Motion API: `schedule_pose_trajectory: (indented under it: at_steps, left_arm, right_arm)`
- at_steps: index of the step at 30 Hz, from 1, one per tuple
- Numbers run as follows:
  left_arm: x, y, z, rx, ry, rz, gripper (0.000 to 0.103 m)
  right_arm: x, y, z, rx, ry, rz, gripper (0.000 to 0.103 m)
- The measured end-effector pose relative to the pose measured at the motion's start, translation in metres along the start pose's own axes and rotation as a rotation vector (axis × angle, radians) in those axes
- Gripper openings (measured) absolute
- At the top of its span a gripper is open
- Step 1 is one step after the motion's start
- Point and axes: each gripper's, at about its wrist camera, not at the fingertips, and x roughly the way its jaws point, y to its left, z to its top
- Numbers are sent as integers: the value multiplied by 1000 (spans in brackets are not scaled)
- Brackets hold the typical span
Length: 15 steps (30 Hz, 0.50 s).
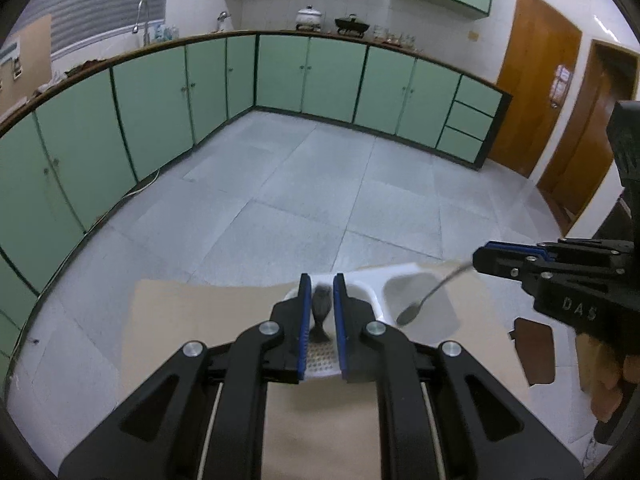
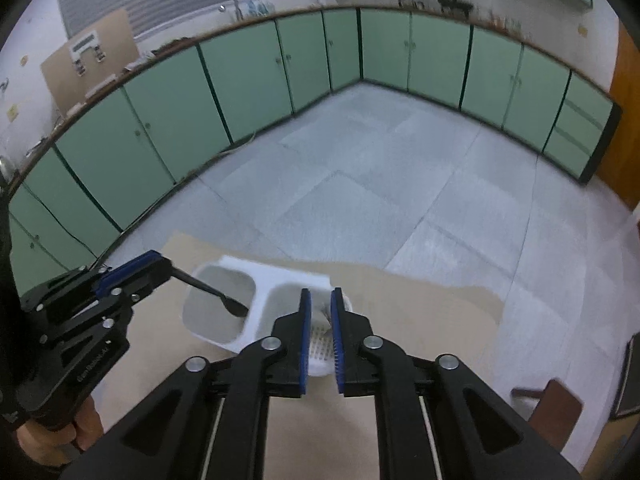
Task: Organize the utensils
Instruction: 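Carry the silver spoon in the right tool while the left carries the black spoon into the white holder, then open both tools to release the spoons into the white holder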
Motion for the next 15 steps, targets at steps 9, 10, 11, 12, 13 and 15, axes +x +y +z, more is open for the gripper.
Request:
schedule_pose_trajectory:
  at_steps: [9,10,11,12,13,15]
  left_arm:
    - [-126,2,-19,72,-210,159,96]
    - [-144,4,-27,68,-221,190,96]
    - [-158,5,-34,60,-226,200,96]
    - [-180,11,-47,31,-244,203,96]
    - [-196,15,-58,6,-268,203,97]
    - [-228,22,-87,-37,-260,180,97]
  right_arm:
    - [-77,-16,-14,21,-94,-209,86]
    - [-99,-15,-19,23,-136,-253,97]
    - [-121,-13,-25,34,-178,-273,97]
    - [-136,-17,-31,44,-197,-272,97]
    - [-160,-14,-42,62,-221,-252,97]
    - [-204,-9,-74,63,-296,-165,97]
